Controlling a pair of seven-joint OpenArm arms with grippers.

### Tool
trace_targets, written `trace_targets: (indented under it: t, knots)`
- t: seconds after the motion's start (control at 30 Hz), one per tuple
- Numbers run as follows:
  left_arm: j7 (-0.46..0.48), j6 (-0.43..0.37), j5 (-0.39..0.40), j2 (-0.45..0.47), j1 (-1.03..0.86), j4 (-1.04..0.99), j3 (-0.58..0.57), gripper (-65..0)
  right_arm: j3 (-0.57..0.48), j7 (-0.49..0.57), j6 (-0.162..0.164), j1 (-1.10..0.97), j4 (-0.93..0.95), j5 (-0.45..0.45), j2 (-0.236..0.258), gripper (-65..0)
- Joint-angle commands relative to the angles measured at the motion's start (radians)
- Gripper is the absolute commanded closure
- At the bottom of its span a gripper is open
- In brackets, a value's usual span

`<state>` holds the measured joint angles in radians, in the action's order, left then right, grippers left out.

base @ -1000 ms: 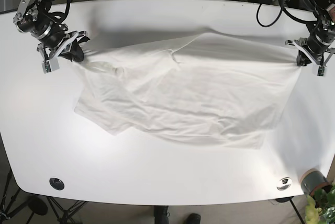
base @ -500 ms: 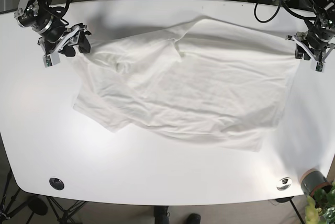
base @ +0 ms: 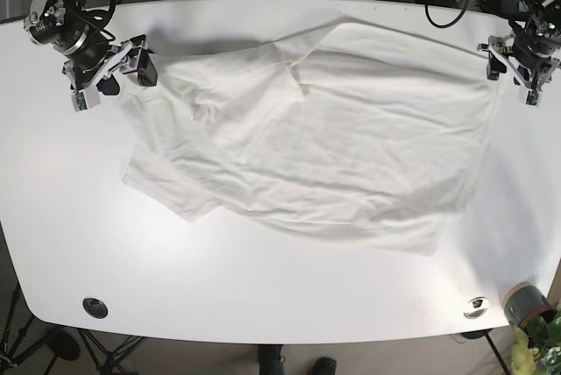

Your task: Fold the T-shirt properly

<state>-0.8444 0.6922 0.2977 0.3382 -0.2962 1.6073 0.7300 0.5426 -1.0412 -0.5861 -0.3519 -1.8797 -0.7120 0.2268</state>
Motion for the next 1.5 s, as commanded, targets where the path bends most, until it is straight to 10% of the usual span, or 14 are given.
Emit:
trace_targets:
  t: [0.0,0.53,0.93,1.47]
  knots:
    - [0.01,-0.002,0.01,0.019,0.032,0.055,0.006,-34.9,0.007,0.035,-0.004,0.047,-0.011,-0.014,0.013,-49.6]
    - [0.009,-0.009,0.002,0.025,0.191,0.07,-0.082,-34.6,0.04,0.042,0.004,0.388,0.391,-0.01,0.024,-49.5]
    - [0.01,-0.009,0.002,0.02,0.191,0.07,-0.115,-34.6,0.014,0.135,-0.005,0.572,0.625,0.291,-0.008,-49.5]
    - [0.01,-0.01,0.002,0.02,0.191,0.069,-0.115,-34.6,0.009,0.232,0.004,0.652,0.806,0.318,-0.065,-49.5]
